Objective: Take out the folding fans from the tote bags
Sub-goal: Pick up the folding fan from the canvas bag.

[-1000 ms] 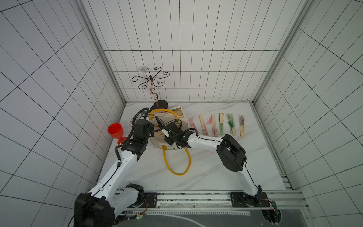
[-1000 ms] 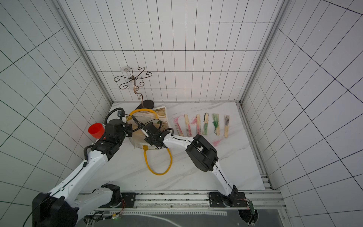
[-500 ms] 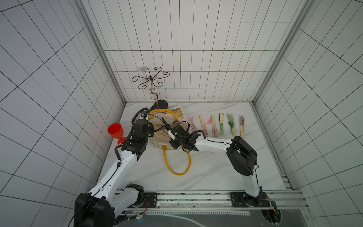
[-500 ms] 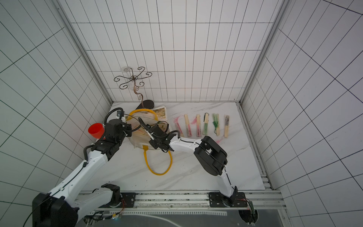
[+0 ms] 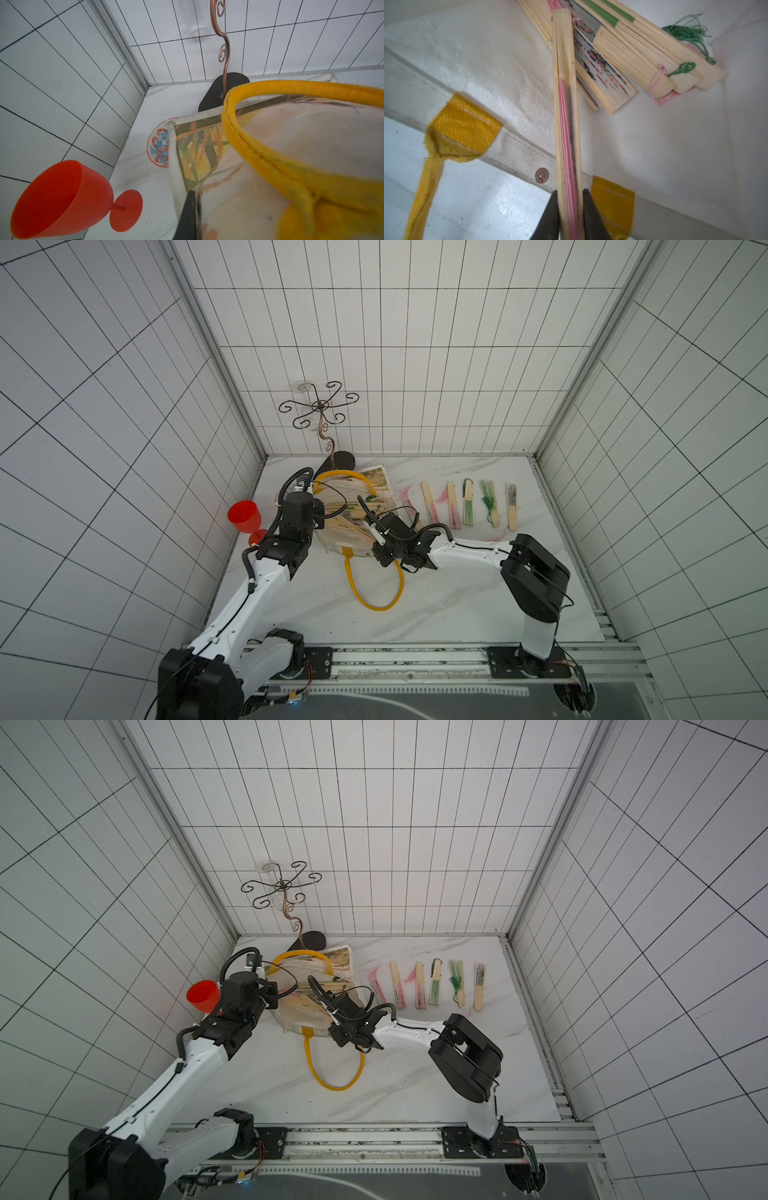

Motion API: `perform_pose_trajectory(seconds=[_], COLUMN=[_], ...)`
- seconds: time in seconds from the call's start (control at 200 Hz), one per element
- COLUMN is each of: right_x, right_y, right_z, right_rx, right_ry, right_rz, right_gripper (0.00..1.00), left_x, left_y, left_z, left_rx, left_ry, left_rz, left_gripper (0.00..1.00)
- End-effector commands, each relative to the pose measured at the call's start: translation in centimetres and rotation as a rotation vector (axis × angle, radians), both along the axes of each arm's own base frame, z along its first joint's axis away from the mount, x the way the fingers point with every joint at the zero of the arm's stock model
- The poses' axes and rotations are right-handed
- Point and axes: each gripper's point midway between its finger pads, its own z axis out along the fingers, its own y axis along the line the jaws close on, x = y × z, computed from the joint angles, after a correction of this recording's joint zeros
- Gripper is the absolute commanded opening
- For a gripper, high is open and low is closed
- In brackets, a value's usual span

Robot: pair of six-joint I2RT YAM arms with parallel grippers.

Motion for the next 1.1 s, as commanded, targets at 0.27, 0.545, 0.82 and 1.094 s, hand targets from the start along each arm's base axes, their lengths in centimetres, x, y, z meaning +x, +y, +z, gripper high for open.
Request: perform_pose_trajectory(seconds=[0.27,0.545,0.82,1.094], right_x=[0.4,1.1,2.4,3.5], right_y=[-0.4,1.8,3.0,3.6], right_z=[-2.0,-0.3,1.5,0.3], right_rx=[-0.083,-0.034,0.073,0.131], right_ry=[0.005,-0.008,0.062,0.179], right_rz=[-0.019,0.040,0.090,0.130], right_gripper=[0.44,0.57,0.61,0.58], left_x=[0.5,0.5,0.6,0.6], left_y=[-0.2,-0.2,-0.3,-0.3], left_z=[3.0,2.8,2.9,2.9], left_rx=[-0.040,-0.040,-0.041,-0.041], left_ry=[-0.091,-0.087,-0.088,-0.087], left_rz=[-0.003,-0.004,-0.006,-0.007], left_gripper=[0.00,0.00,0.00,0.00])
